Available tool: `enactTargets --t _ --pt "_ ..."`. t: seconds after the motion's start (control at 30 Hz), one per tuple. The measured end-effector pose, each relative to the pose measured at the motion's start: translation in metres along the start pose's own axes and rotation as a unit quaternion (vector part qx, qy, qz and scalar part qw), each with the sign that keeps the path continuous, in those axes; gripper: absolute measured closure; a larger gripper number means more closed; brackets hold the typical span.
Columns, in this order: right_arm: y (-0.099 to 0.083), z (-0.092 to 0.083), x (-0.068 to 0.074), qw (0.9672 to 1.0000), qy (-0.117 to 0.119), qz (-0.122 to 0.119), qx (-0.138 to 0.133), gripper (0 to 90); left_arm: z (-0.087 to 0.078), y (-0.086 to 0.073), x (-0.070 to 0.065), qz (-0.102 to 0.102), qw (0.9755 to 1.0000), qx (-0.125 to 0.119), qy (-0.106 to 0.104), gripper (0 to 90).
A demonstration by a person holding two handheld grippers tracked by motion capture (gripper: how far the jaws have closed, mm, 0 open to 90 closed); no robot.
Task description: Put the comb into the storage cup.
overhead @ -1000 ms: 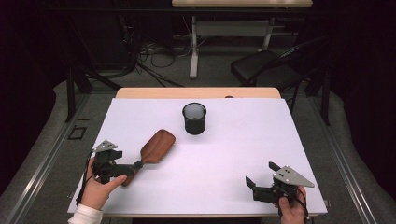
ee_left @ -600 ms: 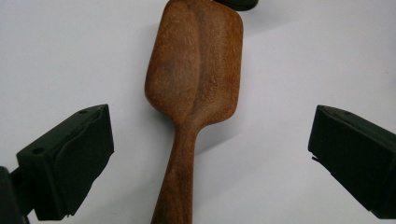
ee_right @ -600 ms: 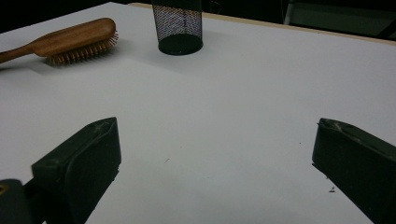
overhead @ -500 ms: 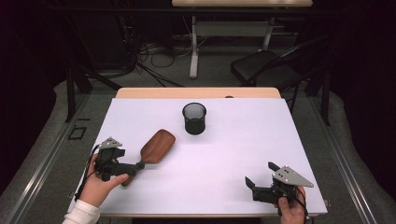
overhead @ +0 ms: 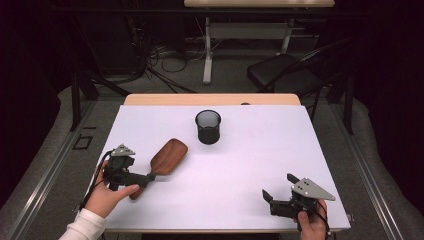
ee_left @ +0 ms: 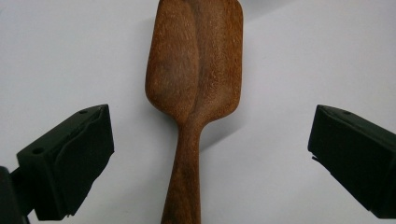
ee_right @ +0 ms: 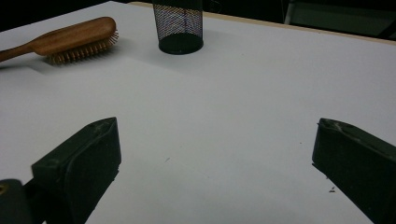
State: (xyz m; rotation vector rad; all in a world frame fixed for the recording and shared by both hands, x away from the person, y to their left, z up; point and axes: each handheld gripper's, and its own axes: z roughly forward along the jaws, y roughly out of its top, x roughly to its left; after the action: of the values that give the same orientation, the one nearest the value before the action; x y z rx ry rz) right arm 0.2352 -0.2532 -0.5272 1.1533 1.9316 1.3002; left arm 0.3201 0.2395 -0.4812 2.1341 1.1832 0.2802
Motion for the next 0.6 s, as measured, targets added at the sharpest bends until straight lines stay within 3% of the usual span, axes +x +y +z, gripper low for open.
enactTargets --t 0.33,0.6 --pt "0.0000 0.0000 0.0003 1.0000 0.000 0.000 0.000 1.0 0.0041 0.0042 0.0016 0.017 0.9994 0.029 0.009 0.9" --pt "-0.0001 0.0001 0.0003 1.0000 0.001 0.001 0.001 1.0 0.0087 0.0056 0.0031 0.019 0.9988 0.042 0.017 1.8"
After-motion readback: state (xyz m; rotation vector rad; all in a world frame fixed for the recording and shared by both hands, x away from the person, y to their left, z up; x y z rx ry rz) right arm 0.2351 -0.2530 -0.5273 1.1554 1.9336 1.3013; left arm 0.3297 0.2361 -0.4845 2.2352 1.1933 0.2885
